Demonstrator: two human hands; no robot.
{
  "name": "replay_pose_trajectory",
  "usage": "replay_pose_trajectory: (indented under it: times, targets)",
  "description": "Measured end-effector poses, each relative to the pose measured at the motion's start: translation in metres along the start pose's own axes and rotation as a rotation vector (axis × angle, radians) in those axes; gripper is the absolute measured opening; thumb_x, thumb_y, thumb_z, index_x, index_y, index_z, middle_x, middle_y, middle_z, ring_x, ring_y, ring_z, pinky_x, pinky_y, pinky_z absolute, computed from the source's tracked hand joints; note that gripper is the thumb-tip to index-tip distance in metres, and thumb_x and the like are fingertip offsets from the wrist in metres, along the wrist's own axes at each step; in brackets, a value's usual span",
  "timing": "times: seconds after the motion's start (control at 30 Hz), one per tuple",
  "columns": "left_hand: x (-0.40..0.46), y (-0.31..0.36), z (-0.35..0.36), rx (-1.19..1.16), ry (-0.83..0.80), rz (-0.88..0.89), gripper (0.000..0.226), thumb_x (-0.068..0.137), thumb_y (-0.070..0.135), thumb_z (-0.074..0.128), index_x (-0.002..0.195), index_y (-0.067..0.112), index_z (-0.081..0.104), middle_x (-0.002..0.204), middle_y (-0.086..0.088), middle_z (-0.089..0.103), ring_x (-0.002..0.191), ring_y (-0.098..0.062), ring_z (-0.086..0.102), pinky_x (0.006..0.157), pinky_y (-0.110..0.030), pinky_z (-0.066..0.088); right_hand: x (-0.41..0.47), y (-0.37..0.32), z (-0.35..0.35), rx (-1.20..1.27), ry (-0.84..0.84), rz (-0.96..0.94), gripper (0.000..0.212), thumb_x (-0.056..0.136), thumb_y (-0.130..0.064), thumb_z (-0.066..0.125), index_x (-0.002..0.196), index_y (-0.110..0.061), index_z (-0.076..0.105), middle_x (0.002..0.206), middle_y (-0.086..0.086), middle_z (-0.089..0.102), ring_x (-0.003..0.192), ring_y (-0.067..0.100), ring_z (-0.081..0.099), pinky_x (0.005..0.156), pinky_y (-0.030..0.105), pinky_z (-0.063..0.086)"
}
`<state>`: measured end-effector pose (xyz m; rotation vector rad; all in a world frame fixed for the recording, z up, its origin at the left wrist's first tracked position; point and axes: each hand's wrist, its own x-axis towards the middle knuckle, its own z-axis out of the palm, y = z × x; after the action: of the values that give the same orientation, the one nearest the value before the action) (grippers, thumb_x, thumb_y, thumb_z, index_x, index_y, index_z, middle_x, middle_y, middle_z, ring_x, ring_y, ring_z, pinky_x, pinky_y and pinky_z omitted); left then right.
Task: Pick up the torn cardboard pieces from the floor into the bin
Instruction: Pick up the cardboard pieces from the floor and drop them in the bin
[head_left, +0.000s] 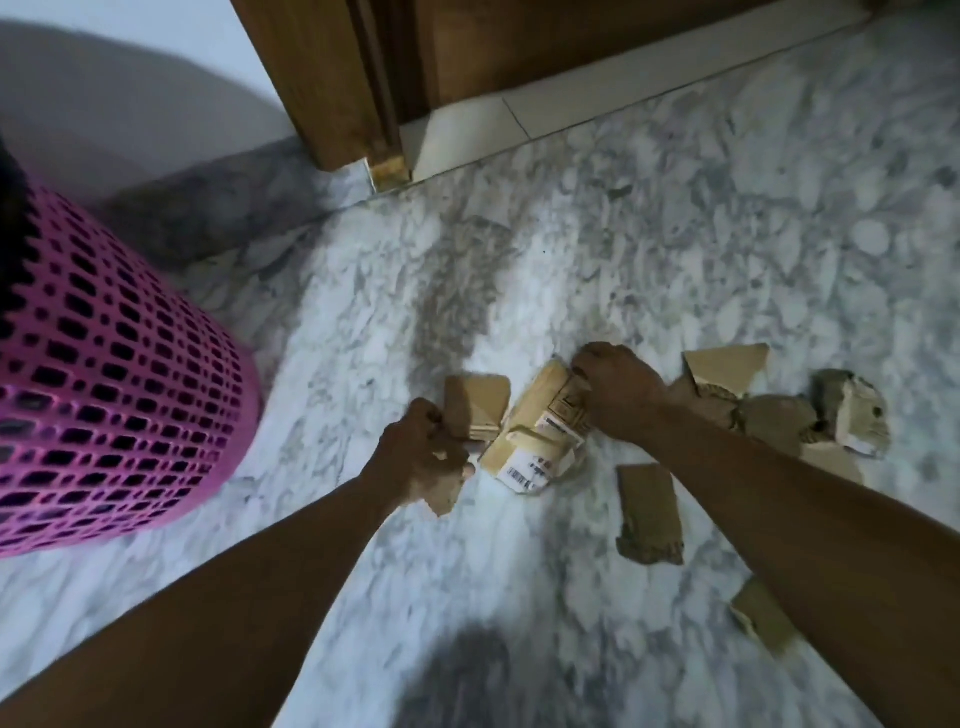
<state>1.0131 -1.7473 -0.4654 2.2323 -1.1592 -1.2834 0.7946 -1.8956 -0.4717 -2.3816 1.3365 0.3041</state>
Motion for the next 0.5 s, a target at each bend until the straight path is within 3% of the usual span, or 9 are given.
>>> replay_pose_trajectory:
  times: [0.1,0.2,0.3,0.43,0.5]
  targets:
    - [-0.002,0.005,0.016,-0.074,0.145,-0.071,0.053,0.062,0.030,0.085,0.100,0.014,0.051,0.082,0.005,0.057,0.079,-0.019,0.056,0.059,-0.026,0.041,-0.017,0.013,-0.001,0.142,0.046,0.045,0.059,0.079,-0.018,0.072,0.134,-0.009,0.051,0.129,0.014,0.053,0.118,0.031,0.052,0.095,0.038,0.047]
    - [0.003,0.014,0.018,-0.079,0.258,-0.097,0.024,0.073,0.015,0.072,0.093,0.015,0.058,0.081,-0.001,0.061,0.087,-0.028,0.061,0.063,-0.027,0.043,-0.024,0.024,-0.017,0.258,0.118,0.135,0.038,0.082,-0.018,0.070,0.118,-0.012,0.064,0.115,0.012,0.065,0.109,0.029,0.061,0.087,0.032,0.050]
    - [0.014,0.012,0.003,-0.135,0.363,-0.087,0.015,0.080,0.015,0.066,0.093,0.018,0.060,0.083,-0.005,0.066,0.085,-0.028,0.062,0.070,-0.029,0.044,-0.029,0.027,-0.029,0.440,0.194,0.187,0.023,0.088,-0.009,0.061,0.111,-0.008,0.068,0.109,0.015,0.069,0.097,0.027,0.064,0.079,0.030,0.050]
    - [0.016,0.016,-0.007,-0.233,0.534,-0.089,0.020,0.086,0.032,0.060,0.096,0.015,0.055,0.064,-0.003,0.061,0.072,-0.030,0.065,0.064,-0.030,0.046,-0.044,0.031,-0.026,0.512,0.060,0.306,0.032,0.091,-0.011,0.060,0.122,-0.004,0.059,0.100,0.012,0.065,0.076,0.018,0.054,0.066,0.027,0.042]
    - [0.017,0.017,-0.010,-0.136,0.621,-0.067,0.024,0.090,0.031,0.054,0.103,0.011,0.054,0.071,-0.010,0.066,0.075,-0.032,0.064,0.066,-0.032,0.046,-0.049,0.036,-0.015,0.527,0.053,0.346,0.030,0.090,-0.007,0.057,0.119,-0.001,0.058,0.095,0.012,0.063,0.073,0.018,0.052,0.063,0.028,0.041]
